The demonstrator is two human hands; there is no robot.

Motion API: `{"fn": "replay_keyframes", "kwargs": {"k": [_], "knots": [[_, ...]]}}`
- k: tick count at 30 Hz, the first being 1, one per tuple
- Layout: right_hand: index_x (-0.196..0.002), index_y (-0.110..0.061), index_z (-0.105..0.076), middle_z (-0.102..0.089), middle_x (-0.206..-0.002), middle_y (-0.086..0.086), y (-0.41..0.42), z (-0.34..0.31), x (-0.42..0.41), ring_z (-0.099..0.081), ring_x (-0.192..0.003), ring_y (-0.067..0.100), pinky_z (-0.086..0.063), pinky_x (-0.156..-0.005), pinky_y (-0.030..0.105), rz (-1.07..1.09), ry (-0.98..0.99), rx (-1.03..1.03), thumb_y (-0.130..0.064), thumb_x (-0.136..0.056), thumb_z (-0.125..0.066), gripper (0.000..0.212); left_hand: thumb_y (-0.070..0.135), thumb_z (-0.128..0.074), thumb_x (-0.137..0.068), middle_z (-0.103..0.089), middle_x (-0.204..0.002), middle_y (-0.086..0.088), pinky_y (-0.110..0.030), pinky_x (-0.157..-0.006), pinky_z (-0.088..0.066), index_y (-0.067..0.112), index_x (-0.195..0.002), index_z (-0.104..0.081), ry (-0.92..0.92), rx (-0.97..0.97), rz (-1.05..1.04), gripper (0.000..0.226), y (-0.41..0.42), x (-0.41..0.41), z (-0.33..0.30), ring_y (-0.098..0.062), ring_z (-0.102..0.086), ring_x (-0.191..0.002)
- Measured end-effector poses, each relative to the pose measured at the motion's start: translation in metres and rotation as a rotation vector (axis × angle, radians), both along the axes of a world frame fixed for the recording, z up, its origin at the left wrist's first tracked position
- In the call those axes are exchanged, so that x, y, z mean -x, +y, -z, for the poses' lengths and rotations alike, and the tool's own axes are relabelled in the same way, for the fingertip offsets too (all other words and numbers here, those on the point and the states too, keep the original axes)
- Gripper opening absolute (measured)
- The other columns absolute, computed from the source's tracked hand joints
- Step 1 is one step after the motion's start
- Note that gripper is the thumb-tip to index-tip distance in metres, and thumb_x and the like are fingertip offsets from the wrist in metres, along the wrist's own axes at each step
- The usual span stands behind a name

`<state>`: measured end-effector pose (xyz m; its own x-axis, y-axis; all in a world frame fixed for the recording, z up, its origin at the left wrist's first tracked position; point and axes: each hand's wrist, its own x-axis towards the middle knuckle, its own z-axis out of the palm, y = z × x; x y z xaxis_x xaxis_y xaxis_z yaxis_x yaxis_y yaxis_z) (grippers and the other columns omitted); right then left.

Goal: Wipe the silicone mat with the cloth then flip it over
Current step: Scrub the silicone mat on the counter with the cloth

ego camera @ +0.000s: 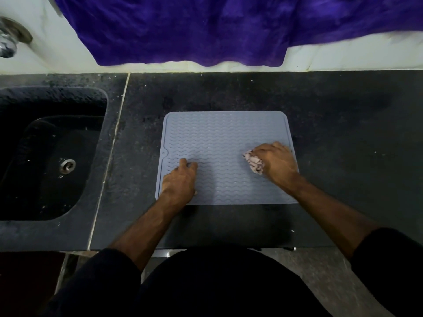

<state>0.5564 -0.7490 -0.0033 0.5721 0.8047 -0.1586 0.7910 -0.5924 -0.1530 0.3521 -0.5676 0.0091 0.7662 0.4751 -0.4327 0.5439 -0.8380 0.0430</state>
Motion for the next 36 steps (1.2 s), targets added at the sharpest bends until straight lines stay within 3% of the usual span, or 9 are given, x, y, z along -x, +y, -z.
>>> {"fn": "replay_keyframes", "kwargs": {"k": [5,8,12,16,21,24,28,32,36], "knots": [[-0.107,-0.020,-0.067,-0.065,-0.113,0.004,0.010,-0.009,-0.004,-0.052,-0.102,0.025,-0.041,-0.091,0.040,0.089,0.015,-0.067,-0.031,-0.087,-0.068,0.023,0.030,-0.074,-0.082,-0.030,-0.142,-0.014,-0.042,-0.088,-0.053,0.017,-0.139,-0.032,0.011,-0.009,-0.002,0.073,0.000,-0.002,-0.001,-0.030,-0.056,-0.111],[-0.117,-0.022,-0.065,-0.064,-0.119,0.002,0.033,-0.013,0.015,-0.050,-0.105,0.026,-0.040,-0.090,0.039,0.006,0.070,-0.162,-0.022,-0.085,-0.069,0.033,0.031,-0.074,-0.081,-0.031,-0.141,-0.014,-0.042,-0.087,-0.053,0.017,-0.139,-0.032,0.012,-0.018,0.000,0.073,0.000,-0.003,-0.001,-0.030,-0.056,-0.110],[-0.127,-0.022,-0.059,-0.057,-0.131,-0.001,0.030,-0.001,0.025,-0.046,-0.118,0.023,-0.035,-0.100,0.038,-0.056,0.058,-0.053,-0.024,-0.085,-0.068,0.044,0.032,-0.075,-0.080,-0.032,-0.140,-0.014,-0.041,-0.085,-0.053,0.017,-0.138,-0.033,0.020,-0.013,0.000,0.073,-0.001,-0.004,-0.001,-0.030,-0.057,-0.109],[-0.121,-0.024,-0.063,-0.061,-0.126,-0.001,-0.011,0.003,-0.005,-0.051,-0.115,0.025,-0.038,-0.100,0.041,0.105,0.041,-0.079,-0.040,-0.089,-0.062,0.036,0.031,-0.074,-0.082,-0.032,-0.142,-0.014,-0.040,-0.085,-0.052,0.017,-0.138,-0.033,0.006,-0.001,-0.007,0.071,-0.001,-0.002,-0.003,-0.029,-0.057,-0.110],[-0.107,-0.023,-0.070,-0.069,-0.108,0.003,-0.023,0.003,-0.028,-0.061,-0.099,0.026,-0.049,-0.090,0.045,0.207,0.018,-0.109,-0.033,-0.081,-0.073,0.028,0.029,-0.073,-0.082,-0.034,-0.137,-0.014,-0.040,-0.083,-0.051,0.017,-0.137,-0.034,0.006,-0.008,-0.002,0.068,-0.003,-0.004,-0.007,-0.030,-0.057,-0.106],[-0.108,-0.020,-0.070,-0.070,-0.106,0.003,0.005,-0.003,-0.011,-0.062,-0.098,0.024,-0.049,-0.091,0.042,0.107,0.081,-0.227,-0.029,-0.083,-0.072,0.027,0.029,-0.074,-0.082,-0.033,-0.138,-0.014,-0.039,-0.083,-0.052,0.018,-0.139,-0.033,0.024,-0.015,0.002,0.071,-0.002,-0.005,-0.007,-0.029,-0.058,-0.106],[-0.117,-0.020,-0.066,-0.066,-0.118,0.002,0.029,0.002,0.027,-0.058,-0.110,0.023,-0.044,-0.099,0.042,-0.043,0.044,-0.111,-0.028,-0.084,-0.070,0.034,0.032,-0.075,-0.081,-0.033,-0.139,-0.014,-0.040,-0.085,-0.053,0.019,-0.141,-0.032,0.050,-0.025,0.012,0.075,-0.001,-0.008,-0.006,-0.029,-0.058,-0.107],[-0.121,-0.024,-0.064,-0.063,-0.126,0.000,-0.015,0.010,0.009,-0.056,-0.120,0.024,-0.043,-0.101,0.044,0.040,0.055,-0.153,-0.032,-0.086,-0.068,0.036,0.033,-0.075,-0.080,-0.034,-0.139,-0.013,-0.041,-0.086,-0.054,0.019,-0.141,-0.032,0.037,-0.008,-0.002,0.075,0.000,-0.006,-0.003,-0.029,-0.058,-0.108],[-0.114,-0.021,-0.068,-0.066,-0.120,0.003,-0.052,0.002,-0.016,-0.060,-0.111,0.027,-0.047,-0.096,0.046,0.214,0.051,-0.143,-0.045,-0.091,-0.058,0.035,0.032,-0.075,-0.081,-0.031,-0.143,-0.014,-0.041,-0.086,-0.052,0.019,-0.142,-0.031,0.032,-0.004,-0.008,0.076,-0.002,-0.006,-0.004,-0.030,-0.056,-0.111]]}}
